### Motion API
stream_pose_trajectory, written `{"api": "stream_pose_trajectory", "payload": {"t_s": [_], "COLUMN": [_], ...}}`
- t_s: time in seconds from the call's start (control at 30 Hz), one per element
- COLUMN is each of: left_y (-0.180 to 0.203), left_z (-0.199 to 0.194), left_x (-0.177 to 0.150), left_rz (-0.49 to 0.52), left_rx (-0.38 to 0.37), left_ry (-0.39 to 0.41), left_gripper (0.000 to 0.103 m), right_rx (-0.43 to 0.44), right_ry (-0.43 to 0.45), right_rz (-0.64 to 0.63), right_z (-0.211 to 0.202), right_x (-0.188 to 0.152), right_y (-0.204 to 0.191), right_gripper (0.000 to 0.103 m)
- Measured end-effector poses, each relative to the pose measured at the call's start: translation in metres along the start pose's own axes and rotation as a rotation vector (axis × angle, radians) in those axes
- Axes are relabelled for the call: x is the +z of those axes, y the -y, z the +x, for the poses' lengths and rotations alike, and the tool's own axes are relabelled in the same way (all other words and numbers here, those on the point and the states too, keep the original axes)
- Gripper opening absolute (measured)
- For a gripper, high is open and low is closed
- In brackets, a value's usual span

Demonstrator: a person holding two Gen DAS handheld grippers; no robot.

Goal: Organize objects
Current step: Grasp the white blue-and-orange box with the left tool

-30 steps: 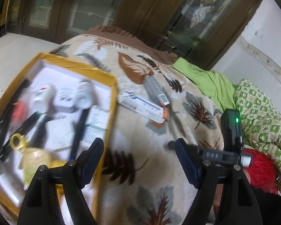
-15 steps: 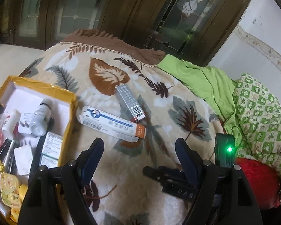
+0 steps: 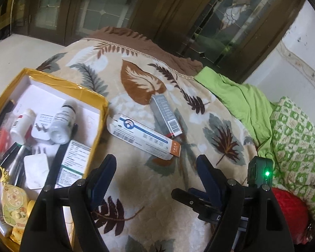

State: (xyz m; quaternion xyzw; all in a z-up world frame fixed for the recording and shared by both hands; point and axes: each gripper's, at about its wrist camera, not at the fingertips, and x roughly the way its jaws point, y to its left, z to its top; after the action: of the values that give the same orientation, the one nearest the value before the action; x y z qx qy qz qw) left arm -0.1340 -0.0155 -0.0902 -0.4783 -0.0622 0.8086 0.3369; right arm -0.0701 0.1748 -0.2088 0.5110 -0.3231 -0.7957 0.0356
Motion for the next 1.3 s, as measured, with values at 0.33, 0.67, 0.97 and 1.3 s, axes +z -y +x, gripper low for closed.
{"api": "stream_pose_trajectory", "payload": {"t_s": [0.33,0.67,0.97,1.3], "left_y": [-0.015,-0.031,-0.002,-0.019], "left_z": [-0.011,-0.001,0.073,0.137], "left_x": [-0.006,0.001,0.038,0.045], "left_rz": [-0.044,-0.102,-0.144,-0.441], "left_rx": [-0.001,-0.048,-0.017,0.222], "left_ry": [0.002,-0.022,-0.163,-0.39], "left_gripper": [0.079,0.079,0.079,0.079], "right_rx": [-0.013,-0.049,-0.053,-0.039], "right_ry": [-0.022,0.093,0.095,0.09], "right_rz": [-0.047,-0.001,0.074,0.062], "right_z": [0.003,-0.029,-0.028,-0.026], "right_x": [0.001,0.009,0.014,0.013], "right_y": [-0.008,-0.005,0.014,0.01], "right_gripper": [0.079,0.078,0.078,0.078]}}
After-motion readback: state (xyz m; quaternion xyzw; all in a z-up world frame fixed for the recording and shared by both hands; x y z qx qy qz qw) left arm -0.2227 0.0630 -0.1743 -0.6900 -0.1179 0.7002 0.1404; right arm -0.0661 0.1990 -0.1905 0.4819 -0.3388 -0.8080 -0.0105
